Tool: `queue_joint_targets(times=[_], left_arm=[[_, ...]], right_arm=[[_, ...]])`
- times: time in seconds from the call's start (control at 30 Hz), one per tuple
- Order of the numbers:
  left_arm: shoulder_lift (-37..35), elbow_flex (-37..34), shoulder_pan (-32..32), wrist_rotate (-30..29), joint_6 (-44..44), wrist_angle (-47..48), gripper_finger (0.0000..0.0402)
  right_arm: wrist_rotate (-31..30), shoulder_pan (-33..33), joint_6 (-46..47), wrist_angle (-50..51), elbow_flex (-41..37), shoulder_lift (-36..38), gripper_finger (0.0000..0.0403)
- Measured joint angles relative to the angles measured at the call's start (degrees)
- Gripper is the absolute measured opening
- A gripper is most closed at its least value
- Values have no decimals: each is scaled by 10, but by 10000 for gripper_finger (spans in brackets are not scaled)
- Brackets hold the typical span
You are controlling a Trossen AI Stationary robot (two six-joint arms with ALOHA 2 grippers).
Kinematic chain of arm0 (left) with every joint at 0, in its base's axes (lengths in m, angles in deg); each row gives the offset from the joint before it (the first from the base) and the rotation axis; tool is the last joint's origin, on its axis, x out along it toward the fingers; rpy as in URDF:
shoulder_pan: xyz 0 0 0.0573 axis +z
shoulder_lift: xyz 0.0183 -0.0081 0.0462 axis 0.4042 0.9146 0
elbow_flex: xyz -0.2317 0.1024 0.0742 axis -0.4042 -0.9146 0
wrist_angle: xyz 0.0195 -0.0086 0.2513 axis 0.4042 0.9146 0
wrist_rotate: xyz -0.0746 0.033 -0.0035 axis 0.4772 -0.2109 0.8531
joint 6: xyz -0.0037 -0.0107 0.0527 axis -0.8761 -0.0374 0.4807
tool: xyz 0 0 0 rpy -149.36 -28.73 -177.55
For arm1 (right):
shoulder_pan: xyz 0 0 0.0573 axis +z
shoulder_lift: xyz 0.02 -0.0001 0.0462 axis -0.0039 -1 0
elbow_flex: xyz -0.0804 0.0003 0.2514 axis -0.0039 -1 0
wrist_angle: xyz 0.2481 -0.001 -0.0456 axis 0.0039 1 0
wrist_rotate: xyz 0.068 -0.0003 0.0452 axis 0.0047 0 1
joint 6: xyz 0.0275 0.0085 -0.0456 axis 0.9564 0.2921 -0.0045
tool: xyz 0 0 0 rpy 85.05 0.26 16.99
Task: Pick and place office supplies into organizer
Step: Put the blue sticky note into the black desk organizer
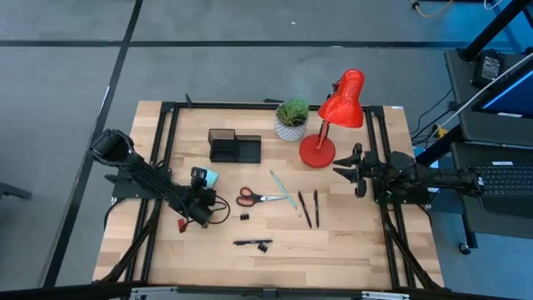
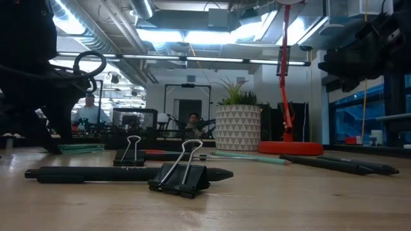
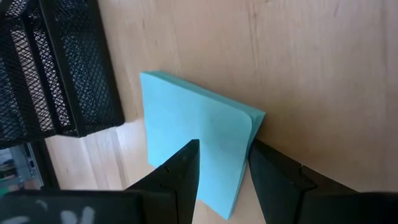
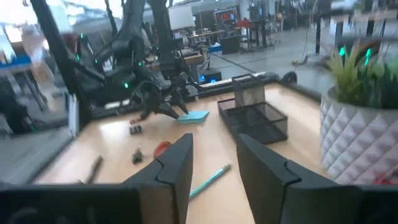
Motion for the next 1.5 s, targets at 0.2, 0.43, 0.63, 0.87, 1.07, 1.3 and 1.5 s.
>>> queue_joint_targets(times=[0.2,0.43,0.63,0.87,1.07,1.3,1.5], left_arm=[[0,0,0,-6,2,0,134],[1,-2,0,-28,2,4,134],[1,-2,0,-36,-3,0,134],[0,-12,0,-49,-18,-28,108],[-2,-34,-1,-51,-55,-42,74],[0,-41,0,-62,-69,-40,44],[0,-42,0,-63,-69,-37,26]], right_arm=[[-18,0,-5,-14,0,-27,127],[-34,0,-17,-72,0,-90,127],[-34,0,-19,-100,0,-139,127],[-34,0,-29,-121,0,-154,127],[-34,0,-29,-122,0,-154,127],[-34,0,-29,-122,0,-154,127],[-34,0,-30,-122,0,-154,127]])
